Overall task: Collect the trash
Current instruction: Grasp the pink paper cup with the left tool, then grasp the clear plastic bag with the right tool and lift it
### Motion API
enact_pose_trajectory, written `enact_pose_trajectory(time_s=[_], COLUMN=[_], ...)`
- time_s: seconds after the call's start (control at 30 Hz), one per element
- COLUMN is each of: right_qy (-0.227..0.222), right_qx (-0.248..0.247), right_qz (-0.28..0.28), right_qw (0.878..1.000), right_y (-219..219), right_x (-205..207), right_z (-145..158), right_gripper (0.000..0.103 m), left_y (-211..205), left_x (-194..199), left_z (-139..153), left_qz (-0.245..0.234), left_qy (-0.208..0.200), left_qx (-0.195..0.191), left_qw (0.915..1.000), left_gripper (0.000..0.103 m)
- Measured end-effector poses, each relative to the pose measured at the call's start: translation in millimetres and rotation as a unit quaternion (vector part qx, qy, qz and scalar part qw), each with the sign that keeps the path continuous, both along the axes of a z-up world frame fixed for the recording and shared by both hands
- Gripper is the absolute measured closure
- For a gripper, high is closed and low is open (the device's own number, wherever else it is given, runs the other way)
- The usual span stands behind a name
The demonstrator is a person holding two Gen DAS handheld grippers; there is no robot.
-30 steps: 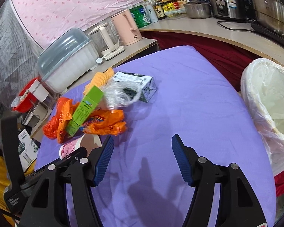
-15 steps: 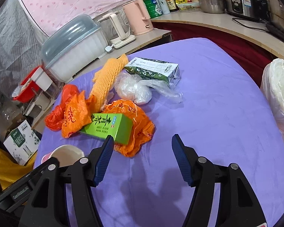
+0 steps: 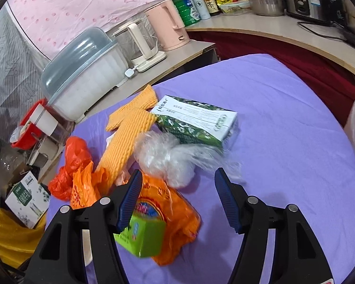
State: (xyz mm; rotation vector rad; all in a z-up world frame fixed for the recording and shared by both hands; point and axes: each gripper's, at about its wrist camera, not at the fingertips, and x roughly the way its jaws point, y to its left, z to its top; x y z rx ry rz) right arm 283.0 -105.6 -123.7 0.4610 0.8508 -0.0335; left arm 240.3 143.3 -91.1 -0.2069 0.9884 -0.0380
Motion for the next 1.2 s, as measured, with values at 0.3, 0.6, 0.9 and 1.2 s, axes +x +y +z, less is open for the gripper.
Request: enact_pose_trajectory(time_s=[0.3, 0.6, 0.9, 1.2], right_qy=[0.024, -0.025, -0.071, -0.093], right_qx=[-0.004, -0.008, -0.030, -0.024], right_qz=[0.035, 0.018, -0.012, -0.074], right_qw=[0.999, 0.999, 0.997, 0.993], right_y=[11.5, -7.8, -38.9, -102.3], right_x=[21.0, -14.2, -70.8, -138.9], right_z=[-26.0, 11.4, 65.7, 87.8], right_gripper=[0.085, 0.092, 0.092, 0.092], left_y=[-4.8, -10.4, -39.0, -100.8], left_x=[7.5, -3.3, -37.5, -74.8], left_z=[-4.8, 7.9, 47.8, 75.6], left_qz=[-0.004, -0.008, -0.037, -0.099], left_qy=[0.007, -0.004, -0.043, -0.072], left_qx=[-0.004, -0.005, -0.008, 0.000], left_qw=[1.0000, 0.9999, 0.9984, 0.9925], left_gripper=[0.022, 0.022, 0.022, 0.022])
